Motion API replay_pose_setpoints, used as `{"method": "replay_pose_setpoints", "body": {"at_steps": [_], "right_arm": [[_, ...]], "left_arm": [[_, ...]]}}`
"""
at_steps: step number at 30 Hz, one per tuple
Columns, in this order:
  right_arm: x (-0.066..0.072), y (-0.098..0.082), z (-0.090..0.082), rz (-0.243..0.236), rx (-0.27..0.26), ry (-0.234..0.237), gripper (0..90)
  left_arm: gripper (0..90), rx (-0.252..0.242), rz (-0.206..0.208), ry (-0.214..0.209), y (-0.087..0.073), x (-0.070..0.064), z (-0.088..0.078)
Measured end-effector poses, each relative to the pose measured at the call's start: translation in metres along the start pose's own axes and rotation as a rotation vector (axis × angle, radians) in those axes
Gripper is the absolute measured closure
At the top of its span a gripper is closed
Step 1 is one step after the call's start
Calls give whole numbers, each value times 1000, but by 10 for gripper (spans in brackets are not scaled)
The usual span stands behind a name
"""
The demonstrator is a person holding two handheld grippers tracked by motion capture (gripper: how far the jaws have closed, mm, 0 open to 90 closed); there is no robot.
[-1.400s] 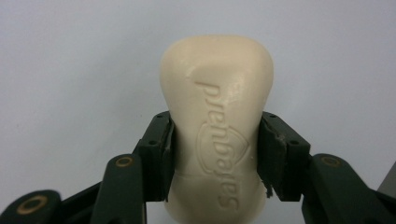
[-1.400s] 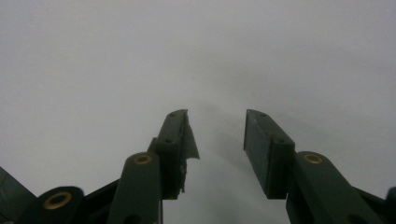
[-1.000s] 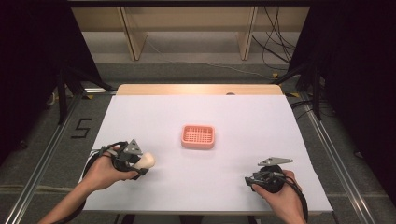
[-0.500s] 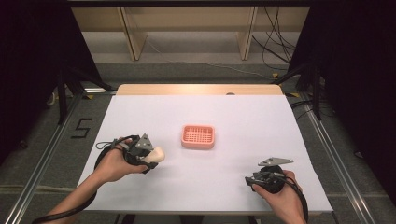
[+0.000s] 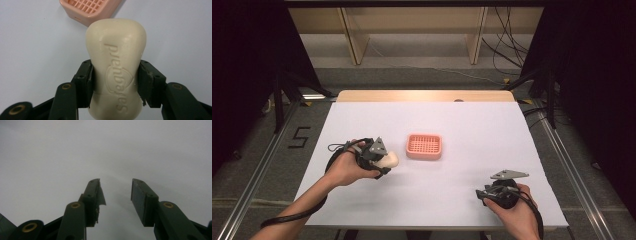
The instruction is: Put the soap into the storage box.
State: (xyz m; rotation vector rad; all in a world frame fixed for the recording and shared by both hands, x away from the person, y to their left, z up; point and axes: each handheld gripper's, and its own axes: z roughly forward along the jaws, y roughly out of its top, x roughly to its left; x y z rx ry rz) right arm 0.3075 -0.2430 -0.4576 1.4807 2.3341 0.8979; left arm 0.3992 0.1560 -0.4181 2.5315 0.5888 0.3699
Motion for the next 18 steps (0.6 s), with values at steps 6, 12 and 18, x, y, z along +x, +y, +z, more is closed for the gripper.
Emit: {"method": "replay_pose_setpoints", "body": {"at_steps": [6, 12, 18], "right_arm": [[-1, -2, -1, -14, -24, 0, 580], [1, -3, -4, 15, -16, -5, 575], [1, -3, -4, 8, -24, -9, 569]], "left_arm": [[495, -6, 16, -4, 7, 1, 4], [495, -9, 23, -1, 10, 3, 4], [495, -11, 25, -8, 13, 4, 5]]}}
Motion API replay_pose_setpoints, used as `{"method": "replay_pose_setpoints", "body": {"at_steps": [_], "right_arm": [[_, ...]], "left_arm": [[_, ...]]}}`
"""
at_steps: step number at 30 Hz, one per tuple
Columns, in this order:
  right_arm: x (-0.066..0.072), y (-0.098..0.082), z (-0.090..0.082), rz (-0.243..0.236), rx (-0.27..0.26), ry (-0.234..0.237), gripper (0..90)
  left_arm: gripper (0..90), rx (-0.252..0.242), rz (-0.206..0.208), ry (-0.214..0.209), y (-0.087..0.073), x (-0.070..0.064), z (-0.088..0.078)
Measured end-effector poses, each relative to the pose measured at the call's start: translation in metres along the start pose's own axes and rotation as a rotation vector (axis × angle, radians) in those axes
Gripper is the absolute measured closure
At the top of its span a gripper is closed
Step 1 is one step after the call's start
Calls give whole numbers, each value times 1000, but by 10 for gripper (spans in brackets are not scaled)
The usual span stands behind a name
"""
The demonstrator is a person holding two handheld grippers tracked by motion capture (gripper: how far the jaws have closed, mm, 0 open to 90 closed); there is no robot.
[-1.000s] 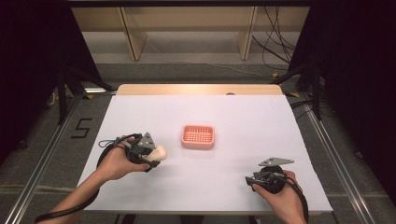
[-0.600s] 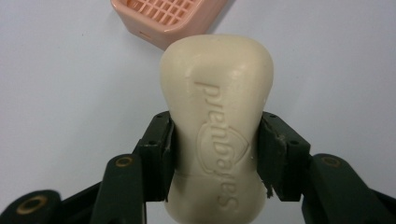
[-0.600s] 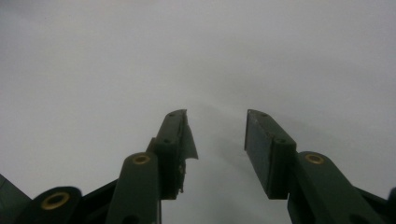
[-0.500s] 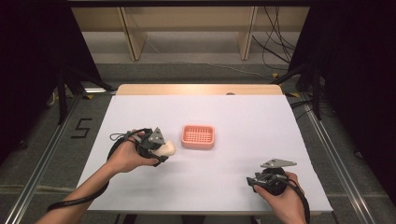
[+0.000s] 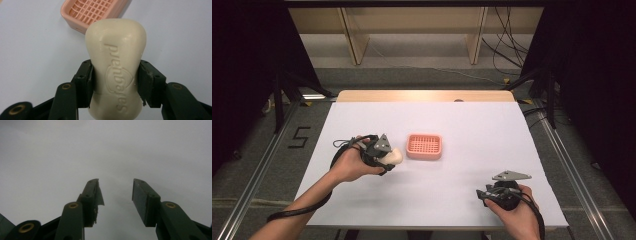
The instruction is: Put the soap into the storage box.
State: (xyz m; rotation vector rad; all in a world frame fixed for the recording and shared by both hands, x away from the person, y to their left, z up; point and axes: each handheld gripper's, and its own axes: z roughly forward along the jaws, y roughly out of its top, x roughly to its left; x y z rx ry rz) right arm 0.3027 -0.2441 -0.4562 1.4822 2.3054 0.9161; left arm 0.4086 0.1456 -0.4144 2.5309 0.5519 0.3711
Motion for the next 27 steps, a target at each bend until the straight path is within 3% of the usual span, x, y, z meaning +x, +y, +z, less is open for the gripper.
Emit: {"method": "replay_pose_setpoints", "body": {"at_steps": [6, 7, 8, 14, 22, 24, 25, 26, 27], "right_arm": [[0, 0, 0, -1, 1, 8, 565], [-1, 0, 1, -24, -7, 3, 565], [0, 0, 0, 1, -1, 9, 565], [-1, 0, 0, -5, 2, 8, 565], [0, 0, 0, -4, -1, 7, 563], [0, 0, 0, 1, 0, 12, 563], [2, 0, 0, 33, 11, 14, 563], [0, 0, 1, -4, -3, 6, 562], [-1, 0, 1, -1, 4, 17, 561]], "left_arm": [[495, -7, -7, 7, 3, 0, 2], [495, -8, 10, 11, 4, 1, 2], [495, -7, 6, 11, 5, 0, 2], [495, -13, 1, 10, 10, 1, 3], [495, 6, 26, 11, 17, 2, 4], [495, 7, 34, 8, 19, 3, 4], [495, 5, 34, 10, 20, 3, 5], [495, 5, 34, 10, 20, 3, 5], [496, 14, 36, 0, 22, 4, 5]]}}
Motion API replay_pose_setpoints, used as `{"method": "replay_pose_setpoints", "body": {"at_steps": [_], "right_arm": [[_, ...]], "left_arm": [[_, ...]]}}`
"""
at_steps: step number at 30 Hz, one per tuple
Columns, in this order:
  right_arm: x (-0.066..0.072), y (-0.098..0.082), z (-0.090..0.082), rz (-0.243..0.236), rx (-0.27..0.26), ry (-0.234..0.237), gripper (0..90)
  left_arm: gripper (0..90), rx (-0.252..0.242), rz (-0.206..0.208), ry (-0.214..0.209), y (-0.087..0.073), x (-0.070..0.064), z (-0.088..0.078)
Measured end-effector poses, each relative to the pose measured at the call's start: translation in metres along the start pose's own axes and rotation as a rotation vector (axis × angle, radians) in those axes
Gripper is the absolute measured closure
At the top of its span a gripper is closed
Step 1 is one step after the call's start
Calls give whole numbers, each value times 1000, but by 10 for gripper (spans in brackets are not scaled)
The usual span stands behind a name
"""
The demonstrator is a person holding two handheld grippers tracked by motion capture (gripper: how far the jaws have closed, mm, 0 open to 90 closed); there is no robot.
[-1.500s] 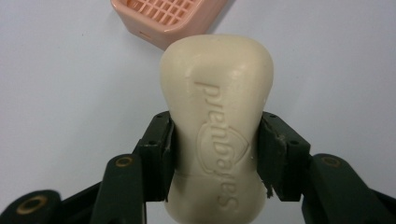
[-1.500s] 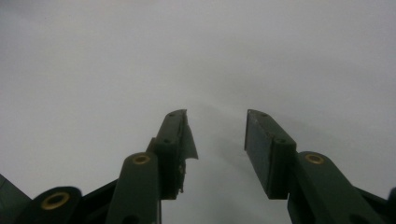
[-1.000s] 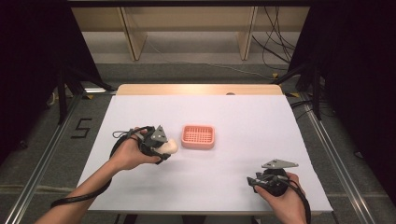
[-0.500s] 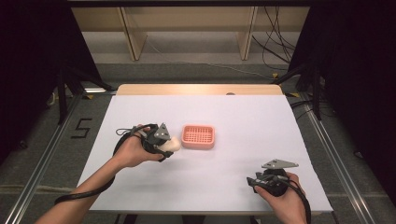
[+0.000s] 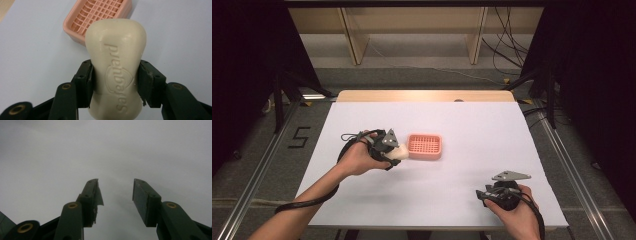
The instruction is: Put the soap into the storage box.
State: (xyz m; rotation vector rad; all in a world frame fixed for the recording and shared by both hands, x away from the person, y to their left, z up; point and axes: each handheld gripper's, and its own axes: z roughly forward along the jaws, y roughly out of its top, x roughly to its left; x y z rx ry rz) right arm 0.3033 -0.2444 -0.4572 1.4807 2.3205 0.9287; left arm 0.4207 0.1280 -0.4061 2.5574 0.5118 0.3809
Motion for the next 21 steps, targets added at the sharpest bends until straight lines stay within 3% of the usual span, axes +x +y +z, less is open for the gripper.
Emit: {"method": "replay_pose_setpoints", "body": {"at_steps": [4, 5, 8, 21], "right_arm": [[-1, -1, 0, -9, -6, -8, 561], [2, 0, -1, 24, 2, -4, 561], [0, 0, -1, 3, -4, -6, 561], [-2, 0, 0, -4, -7, -5, 560]], "left_arm": [[495, -9, -2, 6, 2, -1, 2], [495, -14, 1, 7, 2, -1, 3], [495, -5, 9, 8, 5, 0, 3], [495, 4, 32, -4, 12, 2, 9]]}}
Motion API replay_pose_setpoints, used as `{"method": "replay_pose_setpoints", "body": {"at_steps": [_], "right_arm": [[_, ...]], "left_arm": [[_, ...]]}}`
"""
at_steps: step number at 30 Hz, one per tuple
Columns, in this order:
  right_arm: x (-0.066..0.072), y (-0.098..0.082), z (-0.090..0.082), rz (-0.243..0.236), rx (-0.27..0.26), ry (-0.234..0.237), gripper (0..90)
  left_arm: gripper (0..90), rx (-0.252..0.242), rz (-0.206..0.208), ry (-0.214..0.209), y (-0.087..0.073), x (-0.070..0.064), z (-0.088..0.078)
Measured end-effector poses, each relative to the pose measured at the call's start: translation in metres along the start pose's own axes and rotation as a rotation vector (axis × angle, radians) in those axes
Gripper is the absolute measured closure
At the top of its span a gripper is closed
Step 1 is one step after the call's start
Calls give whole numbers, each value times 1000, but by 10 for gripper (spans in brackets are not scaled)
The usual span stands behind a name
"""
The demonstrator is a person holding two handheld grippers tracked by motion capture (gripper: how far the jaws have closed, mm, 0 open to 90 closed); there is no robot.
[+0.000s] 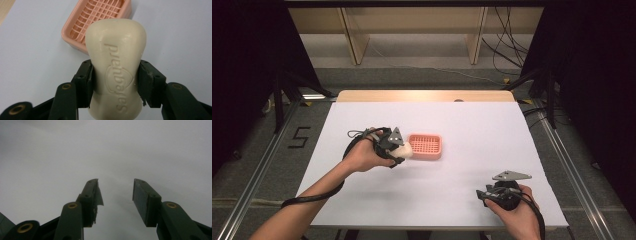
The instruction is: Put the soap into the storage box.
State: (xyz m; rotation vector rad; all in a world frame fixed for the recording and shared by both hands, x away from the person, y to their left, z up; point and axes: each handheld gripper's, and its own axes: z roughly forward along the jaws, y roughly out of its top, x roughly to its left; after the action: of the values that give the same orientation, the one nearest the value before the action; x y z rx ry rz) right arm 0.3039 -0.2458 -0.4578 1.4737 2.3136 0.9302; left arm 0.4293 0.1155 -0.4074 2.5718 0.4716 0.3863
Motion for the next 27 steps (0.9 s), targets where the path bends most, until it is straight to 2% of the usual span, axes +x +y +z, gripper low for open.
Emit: {"method": "replay_pose_setpoints", "body": {"at_steps": [1, 2, 8, 12, 13, 14, 15, 18, 22, 23, 27], "right_arm": [[-2, 0, 1, -16, -14, 6, 560], [0, 0, 0, 3, 0, 1, 560], [1, 0, 0, 14, 4, 0, 560], [0, 0, 0, 9, -1, -3, 560], [-1, 0, 1, -12, -14, -2, 560], [-1, 0, 1, -12, -14, -2, 560], [0, 0, 0, 7, -2, -2, 560], [1, 0, -1, 13, 5, -3, 560], [0, 0, 0, 2, -1, -12, 560], [-2, 0, 1, -19, -14, -11, 560], [-2, 0, 1, -20, -15, -11, 560]], "left_arm": [[495, -2, -6, 5, 0, -1, 1], [495, 0, 7, 6, 2, 0, 2], [495, 8, 18, 4, 7, 1, 4], [495, 12, 22, 4, 9, 2, 6], [495, 19, 29, 5, 11, 3, 6], [495, 19, 29, 5, 11, 3, 6], [495, 25, 36, 0, 13, 3, 8], [495, 29, 44, 2, 15, 3, 10], [495, 32, 51, 1, 17, 3, 11], [495, 32, 53, -2, 18, 3, 13], [495, 41, 62, 3, 20, 4, 13]]}}
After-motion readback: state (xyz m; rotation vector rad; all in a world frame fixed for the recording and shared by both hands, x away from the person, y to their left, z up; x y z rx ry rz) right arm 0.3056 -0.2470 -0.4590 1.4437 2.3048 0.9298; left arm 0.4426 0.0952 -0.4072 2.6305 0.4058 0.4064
